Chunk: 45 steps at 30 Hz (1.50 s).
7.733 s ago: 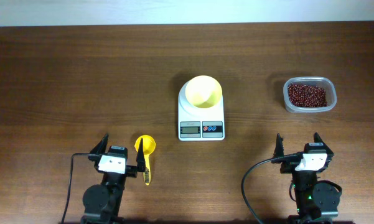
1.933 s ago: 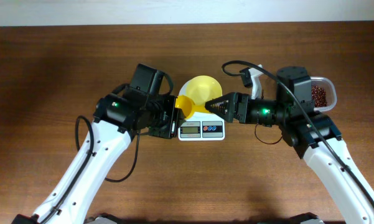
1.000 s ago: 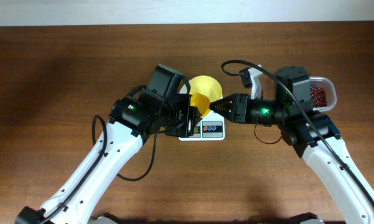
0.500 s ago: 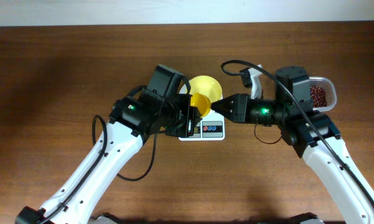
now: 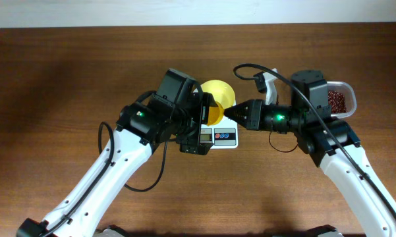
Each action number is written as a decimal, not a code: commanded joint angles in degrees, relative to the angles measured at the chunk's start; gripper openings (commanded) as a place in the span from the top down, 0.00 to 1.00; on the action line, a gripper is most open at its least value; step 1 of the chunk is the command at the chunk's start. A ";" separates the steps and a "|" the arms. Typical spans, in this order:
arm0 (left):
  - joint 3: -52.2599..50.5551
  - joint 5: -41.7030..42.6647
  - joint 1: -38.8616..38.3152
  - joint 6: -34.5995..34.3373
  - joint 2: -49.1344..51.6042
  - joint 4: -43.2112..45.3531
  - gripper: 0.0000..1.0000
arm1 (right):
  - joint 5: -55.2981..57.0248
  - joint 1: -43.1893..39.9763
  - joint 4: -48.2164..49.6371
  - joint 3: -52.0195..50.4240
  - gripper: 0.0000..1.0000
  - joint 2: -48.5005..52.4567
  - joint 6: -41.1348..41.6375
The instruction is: Scoop item into bowl and weigh 50g on scale
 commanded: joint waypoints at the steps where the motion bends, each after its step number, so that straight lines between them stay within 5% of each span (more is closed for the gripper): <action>1: 0.85 0.70 -0.26 1.64 0.20 -0.13 0.01 | 1.75 0.31 -0.02 1.09 0.96 0.31 -0.13; 9: 0.85 0.11 5.95 11.98 -4.90 -0.37 0.01 | 8.24 0.20 -2.45 1.09 0.96 0.31 -0.83; 14: 0.85 -2.14 12.15 17.73 -7.39 -7.96 0.01 | 11.91 0.20 -3.43 1.09 0.96 0.31 -1.46; 23: 0.85 -12.52 12.33 53.79 -7.37 -10.99 0.01 | 30.93 -6.56 -15.34 6.58 0.96 0.31 -6.78; 24: 0.83 -12.55 12.22 54.23 -7.30 -12.07 0.05 | 30.99 -10.32 -18.69 8.66 0.96 0.31 -9.57; 31: -0.46 -13.68 7.45 54.66 -3.43 -13.16 0.93 | 30.23 -21.09 -23.47 10.25 0.96 0.31 -16.31; 32: -0.46 -13.90 5.11 55.76 -0.76 -12.11 1.00 | 30.18 -21.09 -23.50 10.25 0.96 0.31 -16.31; 41: -0.46 -25.46 -5.86 56.70 10.36 -5.64 1.00 | 30.21 -21.09 -24.98 10.25 0.96 0.31 -16.26; 43: -0.46 -25.57 -6.60 56.70 12.26 -5.01 0.86 | 30.21 -21.09 -25.18 10.25 0.96 0.31 -16.26; 45: -0.46 -25.55 -7.32 56.70 14.49 -4.46 0.95 | 30.21 -21.09 -25.20 10.25 0.96 0.31 -16.24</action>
